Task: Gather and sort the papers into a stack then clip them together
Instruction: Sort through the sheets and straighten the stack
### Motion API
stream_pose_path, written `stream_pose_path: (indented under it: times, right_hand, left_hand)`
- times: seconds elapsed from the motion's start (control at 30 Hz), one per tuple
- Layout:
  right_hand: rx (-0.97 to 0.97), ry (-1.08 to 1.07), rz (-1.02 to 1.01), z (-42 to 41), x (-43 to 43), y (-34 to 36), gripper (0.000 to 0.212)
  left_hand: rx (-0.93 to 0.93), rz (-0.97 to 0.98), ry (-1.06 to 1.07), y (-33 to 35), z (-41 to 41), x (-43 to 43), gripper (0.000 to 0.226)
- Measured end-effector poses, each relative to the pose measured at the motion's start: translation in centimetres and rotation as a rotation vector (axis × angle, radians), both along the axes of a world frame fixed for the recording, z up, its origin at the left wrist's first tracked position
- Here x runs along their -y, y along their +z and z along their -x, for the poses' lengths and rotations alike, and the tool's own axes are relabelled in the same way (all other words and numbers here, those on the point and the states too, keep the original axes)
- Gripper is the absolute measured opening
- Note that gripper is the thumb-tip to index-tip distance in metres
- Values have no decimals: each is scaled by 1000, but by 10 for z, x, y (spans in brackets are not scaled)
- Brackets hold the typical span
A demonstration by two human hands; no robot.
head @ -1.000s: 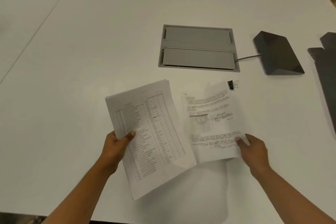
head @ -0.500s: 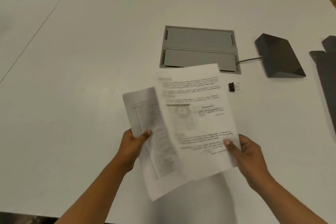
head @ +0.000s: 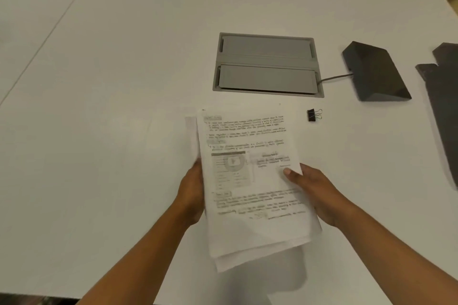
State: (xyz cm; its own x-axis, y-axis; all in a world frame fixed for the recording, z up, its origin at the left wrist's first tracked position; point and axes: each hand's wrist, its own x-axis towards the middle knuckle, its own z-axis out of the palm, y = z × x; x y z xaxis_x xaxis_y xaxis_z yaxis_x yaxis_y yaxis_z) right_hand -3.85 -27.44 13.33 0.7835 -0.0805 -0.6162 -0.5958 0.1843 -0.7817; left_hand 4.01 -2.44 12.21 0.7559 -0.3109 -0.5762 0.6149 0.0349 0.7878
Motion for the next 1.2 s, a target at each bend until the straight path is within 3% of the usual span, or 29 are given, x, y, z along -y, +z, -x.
stream_pose_path:
  times: [0.1, 0.23, 0.4, 0.57, 0.77, 0.93, 1.2]
  right_hand:
    - [68, -63, 35, -1, -3, -4, 26]
    - [148, -135, 106, -1, -1, -4, 30]
    - [217, -220, 160, -1, -3, 7, 31]
    - [351, -275, 177, -6, -9, 17, 36]
    - [469, -194, 287, 1, -17, 26, 47]
    - [473, -160, 363, 16, -21, 25, 43]
    - [406, -143, 299, 22, -22, 12, 44]
  left_hand:
    - [-32, 60, -23, 1, -7, 6, 61]
    - [125, -35, -67, 9, -12, 15, 25]
    - [203, 24, -101, 17, -17, 23, 29]
    - [373, -41, -180, 26, -13, 30, 37]
    - [501, 18, -47, 39, -8, 22, 29]
    - [626, 53, -16, 58, -9, 13, 39]
    - [642, 61, -96, 58, -15, 4, 50]
